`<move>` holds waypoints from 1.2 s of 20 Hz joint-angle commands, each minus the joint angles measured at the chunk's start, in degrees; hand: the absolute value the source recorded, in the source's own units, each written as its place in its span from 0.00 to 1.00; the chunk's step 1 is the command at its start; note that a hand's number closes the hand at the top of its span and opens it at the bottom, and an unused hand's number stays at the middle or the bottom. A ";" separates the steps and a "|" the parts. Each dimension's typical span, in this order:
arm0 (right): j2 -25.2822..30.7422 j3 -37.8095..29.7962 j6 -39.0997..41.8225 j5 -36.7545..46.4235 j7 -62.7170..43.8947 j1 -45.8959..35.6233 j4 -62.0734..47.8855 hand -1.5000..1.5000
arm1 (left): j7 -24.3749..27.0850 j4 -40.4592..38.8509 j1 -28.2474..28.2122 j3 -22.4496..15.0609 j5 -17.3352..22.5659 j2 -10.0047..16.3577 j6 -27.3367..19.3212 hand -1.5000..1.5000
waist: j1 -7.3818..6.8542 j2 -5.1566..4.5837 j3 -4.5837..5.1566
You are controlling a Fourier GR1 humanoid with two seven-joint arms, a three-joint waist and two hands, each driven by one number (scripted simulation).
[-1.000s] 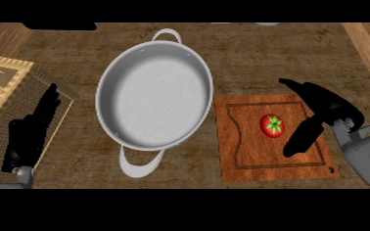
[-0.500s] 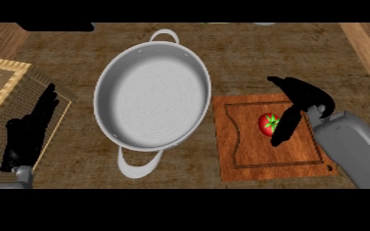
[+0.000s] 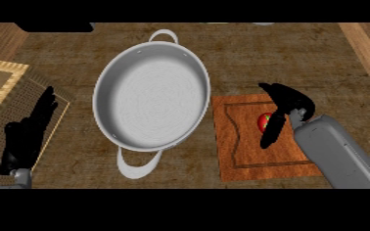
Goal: Pick the tomato from the cutting board and place it in the pot
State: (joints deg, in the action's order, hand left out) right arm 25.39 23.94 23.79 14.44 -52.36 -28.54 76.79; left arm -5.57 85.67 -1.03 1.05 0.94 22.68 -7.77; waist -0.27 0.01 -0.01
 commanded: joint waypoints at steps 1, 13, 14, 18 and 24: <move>-2.14 -0.54 0.81 4.87 3.32 -0.67 -7.67 0.00 | -3.51 2.61 0.52 0.45 -1.13 -0.24 0.36 0.50 | -0.23 -0.07 -0.01; -6.24 -7.21 3.43 12.94 10.82 1.24 -13.44 0.00 | -1.95 6.18 -3.30 2.89 -4.51 -3.23 3.32 0.50 | -0.23 -0.04 -0.01; -4.88 -6.21 7.77 12.62 9.23 1.61 -9.45 1.00 | -1.95 4.42 -1.95 2.63 -4.94 -4.19 2.87 0.50 | -0.01 0.00 0.00; -7.28 -3.75 0.98 18.39 16.17 4.64 -10.47 1.00 | -2.65 -0.17 2.80 4.85 -3.94 -3.45 4.60 0.50 | 0.18 -0.04 0.00; -9.34 -7.50 5.10 19.73 13.96 3.44 -8.32 1.00 | -1.94 4.04 -0.67 4.37 -6.77 -5.83 4.29 0.50 | 0.14 0.04 0.01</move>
State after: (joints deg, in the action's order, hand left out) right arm 18.51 16.82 27.61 33.30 -37.84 -26.88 66.58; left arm -7.95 88.93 -1.46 5.69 -4.09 18.36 -2.92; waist -0.19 0.32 0.33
